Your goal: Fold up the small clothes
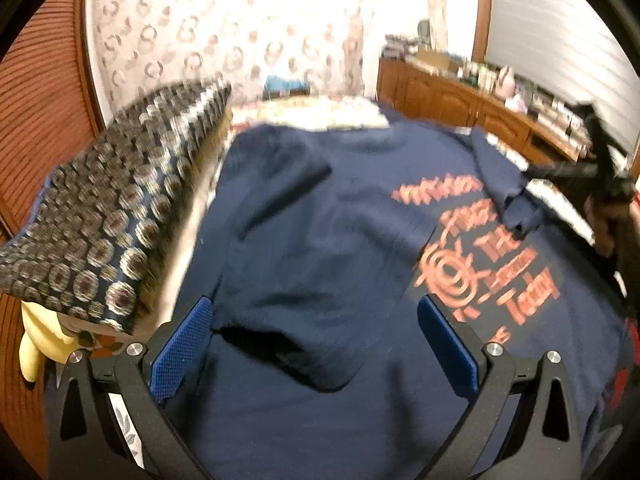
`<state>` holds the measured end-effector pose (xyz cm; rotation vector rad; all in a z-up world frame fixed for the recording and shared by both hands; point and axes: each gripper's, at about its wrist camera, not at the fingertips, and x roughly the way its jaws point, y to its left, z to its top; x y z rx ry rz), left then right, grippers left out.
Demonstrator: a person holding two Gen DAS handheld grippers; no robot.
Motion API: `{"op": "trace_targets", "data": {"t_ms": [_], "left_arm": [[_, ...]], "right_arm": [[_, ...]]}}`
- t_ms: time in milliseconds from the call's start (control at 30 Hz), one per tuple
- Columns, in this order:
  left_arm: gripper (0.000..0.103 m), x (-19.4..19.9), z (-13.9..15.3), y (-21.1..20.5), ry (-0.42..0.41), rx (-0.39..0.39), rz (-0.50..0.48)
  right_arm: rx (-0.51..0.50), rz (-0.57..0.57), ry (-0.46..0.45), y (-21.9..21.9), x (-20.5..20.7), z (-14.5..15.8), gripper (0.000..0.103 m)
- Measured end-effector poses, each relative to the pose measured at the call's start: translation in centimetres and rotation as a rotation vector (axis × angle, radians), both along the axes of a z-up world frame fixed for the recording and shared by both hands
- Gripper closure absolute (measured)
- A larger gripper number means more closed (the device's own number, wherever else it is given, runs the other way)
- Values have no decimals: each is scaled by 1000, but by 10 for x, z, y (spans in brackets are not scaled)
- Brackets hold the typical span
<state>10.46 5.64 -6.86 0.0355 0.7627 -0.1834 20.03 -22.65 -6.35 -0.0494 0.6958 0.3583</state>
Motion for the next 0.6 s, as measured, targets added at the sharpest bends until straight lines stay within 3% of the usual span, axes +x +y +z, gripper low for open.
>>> {"op": "trace_targets", "data": {"t_ms": [133, 167, 200, 300, 467, 600], "left_arm": [[0, -9, 16, -2, -55, -19, 8], [0, -10, 19, -4, -64, -19, 8], [0, -9, 21, 0, -71, -17, 10], [0, -11, 26, -2, -91, -1, 15], [0, -13, 32, -4, -102, -5, 21], [0, -10, 35, -1, -106, -11, 33]], "right_arm": [[-15, -32, 44, 0, 22, -14, 63], [-13, -32, 46, 1, 23, -14, 67], [-8, -26, 39, 1, 24, -12, 83], [-5, 18, -4, 6, 17, -4, 98], [-42, 63, -103, 25, 6, 21, 100], [-42, 118, -132, 47, 11, 38, 100]]}}
